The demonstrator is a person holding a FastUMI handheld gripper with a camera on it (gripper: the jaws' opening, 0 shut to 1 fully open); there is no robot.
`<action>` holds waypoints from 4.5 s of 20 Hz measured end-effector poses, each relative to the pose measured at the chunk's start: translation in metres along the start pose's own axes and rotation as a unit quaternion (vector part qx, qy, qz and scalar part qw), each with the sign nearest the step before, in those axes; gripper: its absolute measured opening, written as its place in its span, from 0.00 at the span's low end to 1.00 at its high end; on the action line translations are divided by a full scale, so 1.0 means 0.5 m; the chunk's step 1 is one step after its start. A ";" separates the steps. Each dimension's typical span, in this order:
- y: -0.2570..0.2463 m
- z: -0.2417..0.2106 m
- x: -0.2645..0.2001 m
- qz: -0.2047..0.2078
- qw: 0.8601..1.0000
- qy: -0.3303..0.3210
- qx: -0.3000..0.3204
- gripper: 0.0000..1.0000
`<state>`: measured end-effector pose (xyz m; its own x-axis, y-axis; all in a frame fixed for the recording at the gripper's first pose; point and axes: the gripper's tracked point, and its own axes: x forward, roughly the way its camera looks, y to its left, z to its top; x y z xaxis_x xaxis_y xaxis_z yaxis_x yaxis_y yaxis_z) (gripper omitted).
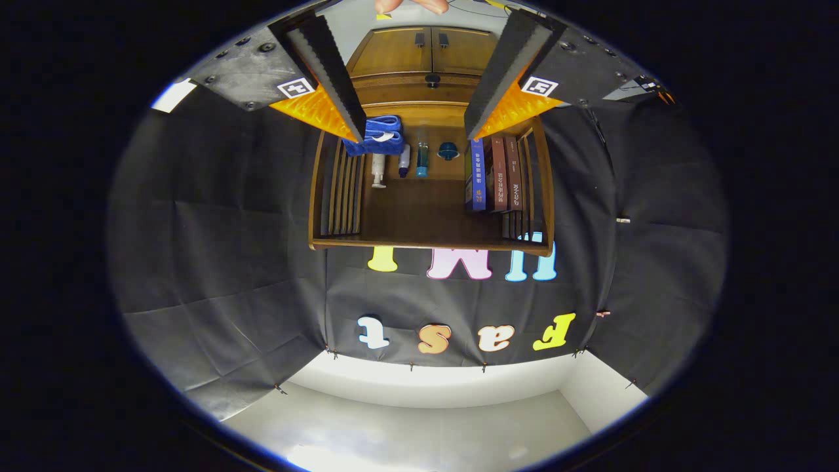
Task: Pull open the drawer, take out the items inside it, and place them on the countertop above the cabinet.
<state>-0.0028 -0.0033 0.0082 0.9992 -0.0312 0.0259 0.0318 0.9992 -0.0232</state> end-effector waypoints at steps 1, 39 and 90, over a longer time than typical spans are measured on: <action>0.002 0.001 0.002 0.000 1.000 -0.001 0.001 0.98; 0.050 -0.555 0.384 0.033 0.991 0.123 0.033 0.99; 0.046 -0.705 0.165 0.032 0.981 0.190 0.023 0.42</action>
<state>0.0890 0.0085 -0.3427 0.9369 0.0330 -0.3480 -0.0231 0.9992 0.0328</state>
